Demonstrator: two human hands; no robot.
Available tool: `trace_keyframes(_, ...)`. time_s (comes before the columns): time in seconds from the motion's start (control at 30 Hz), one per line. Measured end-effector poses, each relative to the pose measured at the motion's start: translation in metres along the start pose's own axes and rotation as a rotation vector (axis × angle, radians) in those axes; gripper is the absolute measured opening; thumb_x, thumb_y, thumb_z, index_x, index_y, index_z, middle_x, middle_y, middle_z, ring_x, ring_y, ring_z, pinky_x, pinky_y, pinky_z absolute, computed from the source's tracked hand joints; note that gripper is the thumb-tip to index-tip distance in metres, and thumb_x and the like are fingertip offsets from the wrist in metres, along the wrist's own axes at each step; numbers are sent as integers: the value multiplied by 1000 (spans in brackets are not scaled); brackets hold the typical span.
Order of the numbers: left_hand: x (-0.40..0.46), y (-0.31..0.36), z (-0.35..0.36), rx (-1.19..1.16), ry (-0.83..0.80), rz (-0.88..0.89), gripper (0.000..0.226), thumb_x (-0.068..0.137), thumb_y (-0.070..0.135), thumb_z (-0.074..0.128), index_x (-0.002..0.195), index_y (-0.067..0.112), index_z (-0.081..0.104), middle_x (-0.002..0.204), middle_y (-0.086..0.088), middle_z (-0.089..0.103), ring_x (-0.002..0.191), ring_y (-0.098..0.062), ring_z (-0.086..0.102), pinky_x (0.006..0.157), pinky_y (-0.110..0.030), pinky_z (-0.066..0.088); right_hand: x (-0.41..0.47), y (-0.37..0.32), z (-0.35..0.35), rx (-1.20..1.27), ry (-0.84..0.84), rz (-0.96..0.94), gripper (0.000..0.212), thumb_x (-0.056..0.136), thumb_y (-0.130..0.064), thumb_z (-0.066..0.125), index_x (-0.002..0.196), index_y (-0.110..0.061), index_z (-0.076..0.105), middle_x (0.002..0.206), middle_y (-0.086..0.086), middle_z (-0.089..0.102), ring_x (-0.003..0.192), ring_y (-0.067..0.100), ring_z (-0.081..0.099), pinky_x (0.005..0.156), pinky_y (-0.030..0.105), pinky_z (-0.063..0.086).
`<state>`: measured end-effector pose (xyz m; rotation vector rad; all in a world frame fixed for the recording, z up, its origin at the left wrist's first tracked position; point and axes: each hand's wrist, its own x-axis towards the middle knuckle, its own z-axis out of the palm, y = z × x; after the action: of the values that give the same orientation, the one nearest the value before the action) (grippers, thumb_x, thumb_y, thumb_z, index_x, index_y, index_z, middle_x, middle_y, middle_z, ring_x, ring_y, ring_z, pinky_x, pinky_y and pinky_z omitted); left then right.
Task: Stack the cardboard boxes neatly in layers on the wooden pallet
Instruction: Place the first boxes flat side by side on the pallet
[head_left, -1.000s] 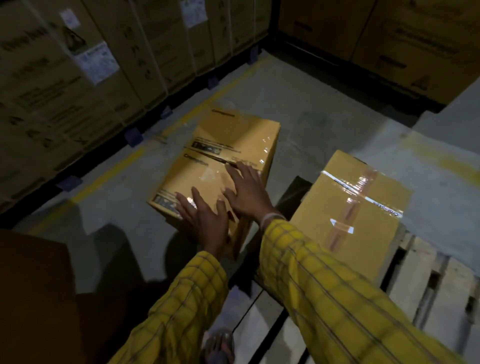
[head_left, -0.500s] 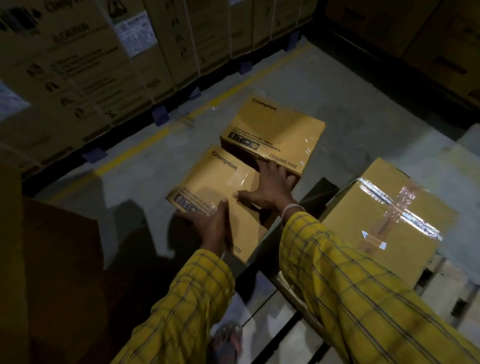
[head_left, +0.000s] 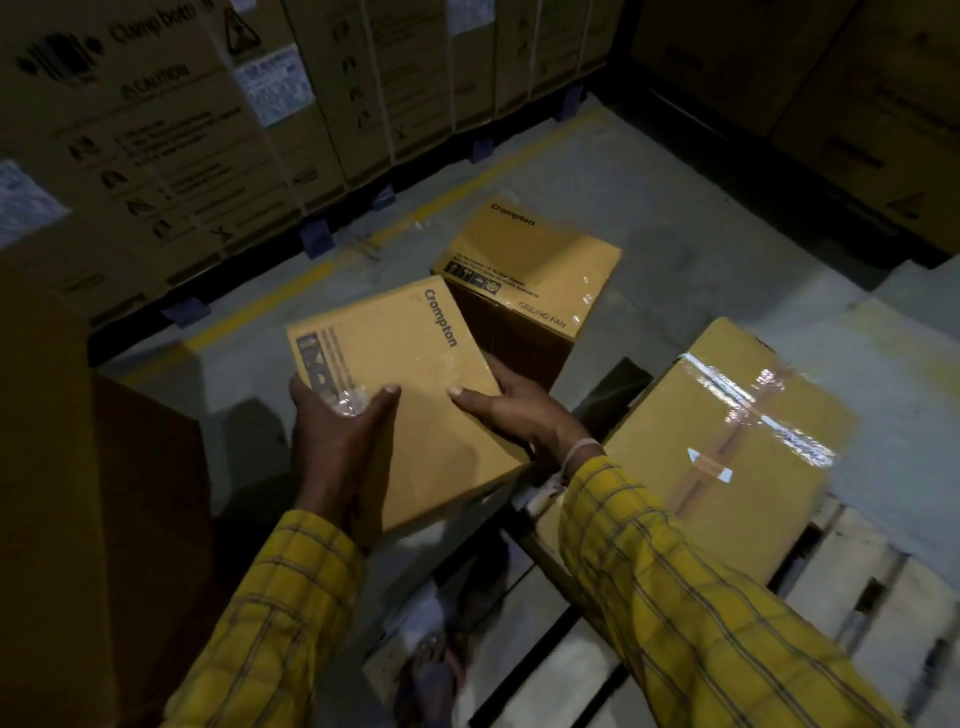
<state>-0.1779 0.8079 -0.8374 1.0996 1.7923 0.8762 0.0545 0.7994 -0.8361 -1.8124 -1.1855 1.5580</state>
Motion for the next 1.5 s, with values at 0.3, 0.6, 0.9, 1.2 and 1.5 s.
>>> trace_keyframes(0.3, -118, 158, -68, 199, -139, 285, 76, 63, 65, 84, 128, 34, 58, 116, 12, 70, 106, -17, 68, 96, -48, 55, -177, -54, -60, 164, 188, -287, 69, 85, -69, 69, 146, -65, 38, 139, -21, 62, 119, 9, 65, 105, 41, 53)
trace_keyframes(0.6, -259, 260, -65, 180, -284, 496, 63, 70, 64, 83, 124, 42, 60, 109, 18, 72, 99, -9, 69, 89, -49, 59, -362, -76, -131, 203, 414, -324, 53, 88, -63, 70, 139, -57, 55, 129, -16, 70, 109, 10, 72, 100, 45, 57)
trace_keyframes(0.9, -312, 293, -9, 182, -512, 590, 64, 68, 65, 83, 122, 36, 64, 106, 15, 75, 96, -9, 71, 89, -45, 60, -456, -48, -171, 243, 628, -286, 50, 93, -57, 69, 140, -58, 53, 125, -17, 71, 99, 6, 74, 87, 31, 60)
trace_keyframes(1.2, -311, 222, 58, 1, -986, 371, 46, 97, 29, 71, 140, 19, 59, 121, 1, 73, 107, -12, 72, 91, -29, 61, -430, 37, -170, 365, 757, -122, 61, 92, -65, 63, 148, -58, 41, 135, -12, 66, 111, 16, 71, 98, 42, 58)
trace_keyframes(1.5, -296, 211, 103, -359, -1019, 101, 57, 109, 54, 28, 146, 18, 54, 131, -15, 68, 115, -27, 69, 91, -39, 57, -450, 48, -140, 511, 907, -188, 77, 83, -72, 71, 151, -49, 43, 156, -14, 48, 141, 14, 49, 114, 46, 45)
